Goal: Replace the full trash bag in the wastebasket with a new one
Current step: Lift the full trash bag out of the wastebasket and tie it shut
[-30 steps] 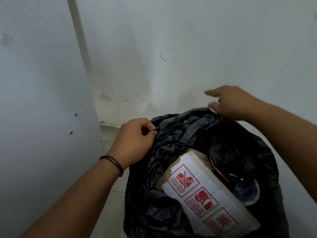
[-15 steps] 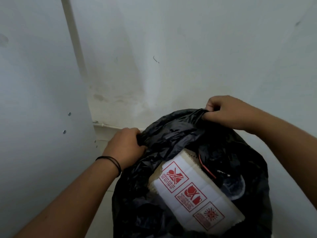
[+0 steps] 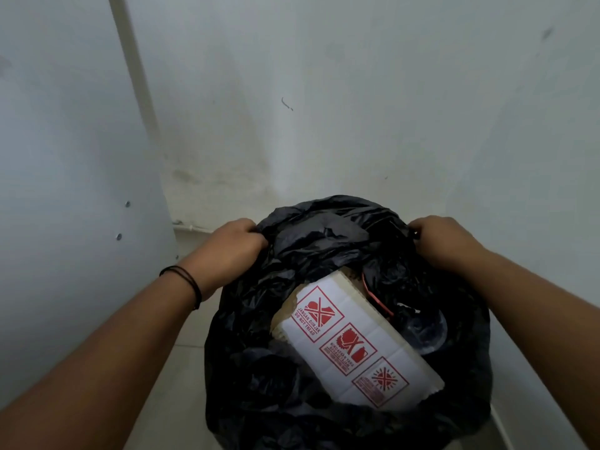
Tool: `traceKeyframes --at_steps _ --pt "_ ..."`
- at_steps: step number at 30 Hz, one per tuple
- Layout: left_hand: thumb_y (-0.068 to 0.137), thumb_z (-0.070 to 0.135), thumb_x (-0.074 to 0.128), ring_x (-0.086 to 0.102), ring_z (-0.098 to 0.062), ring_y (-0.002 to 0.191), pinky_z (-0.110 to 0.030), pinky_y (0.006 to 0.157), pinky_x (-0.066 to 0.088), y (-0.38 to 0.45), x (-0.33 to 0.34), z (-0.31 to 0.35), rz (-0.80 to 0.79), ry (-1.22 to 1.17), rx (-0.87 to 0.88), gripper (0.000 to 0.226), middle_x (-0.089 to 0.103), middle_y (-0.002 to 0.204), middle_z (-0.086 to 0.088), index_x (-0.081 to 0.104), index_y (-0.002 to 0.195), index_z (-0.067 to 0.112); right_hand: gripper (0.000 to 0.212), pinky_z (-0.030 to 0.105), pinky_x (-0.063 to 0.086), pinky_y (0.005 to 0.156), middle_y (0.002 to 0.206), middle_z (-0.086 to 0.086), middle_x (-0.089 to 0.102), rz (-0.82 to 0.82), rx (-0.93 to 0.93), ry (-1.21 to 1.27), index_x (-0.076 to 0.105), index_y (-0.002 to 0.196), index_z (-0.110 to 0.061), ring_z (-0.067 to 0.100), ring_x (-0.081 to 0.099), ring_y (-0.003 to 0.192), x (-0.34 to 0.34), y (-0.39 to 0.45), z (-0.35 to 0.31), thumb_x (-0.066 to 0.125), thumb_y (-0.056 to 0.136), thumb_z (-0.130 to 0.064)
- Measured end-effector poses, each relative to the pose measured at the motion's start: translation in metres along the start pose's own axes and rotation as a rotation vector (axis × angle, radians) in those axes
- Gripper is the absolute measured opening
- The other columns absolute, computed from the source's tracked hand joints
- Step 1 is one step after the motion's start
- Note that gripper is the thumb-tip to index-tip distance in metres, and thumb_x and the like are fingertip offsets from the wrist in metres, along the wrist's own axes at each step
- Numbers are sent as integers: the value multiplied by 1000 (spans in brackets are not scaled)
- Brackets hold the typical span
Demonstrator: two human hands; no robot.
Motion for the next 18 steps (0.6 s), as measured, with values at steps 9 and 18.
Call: traceKeyframes --at_steps 9,18 --pt "88 17 48 60 -29 85 -36 72 47 -1 -6 10 84 214 133 13 64 89 -11 60 88 11 21 27 36 76 109 15 65 434 76 383 63 102 -10 26 53 92 -79 -13 26 54 86 -21" --pt "87 31 51 61 -24 79 -33 66 45 7 -11 -6 161 99 49 16 63 84 -6 54 95 18 21 27 39 70 101 15 70 180 233 336 72 93 -9 31 61 94 -4 -47 73 58 89 -25"
Point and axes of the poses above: each hand's wrist, its own y-axis towards the middle knuckle, its own x-axis out of the palm, z = x × y, the point moved 10 cm from there along y, towards the middle knuckle
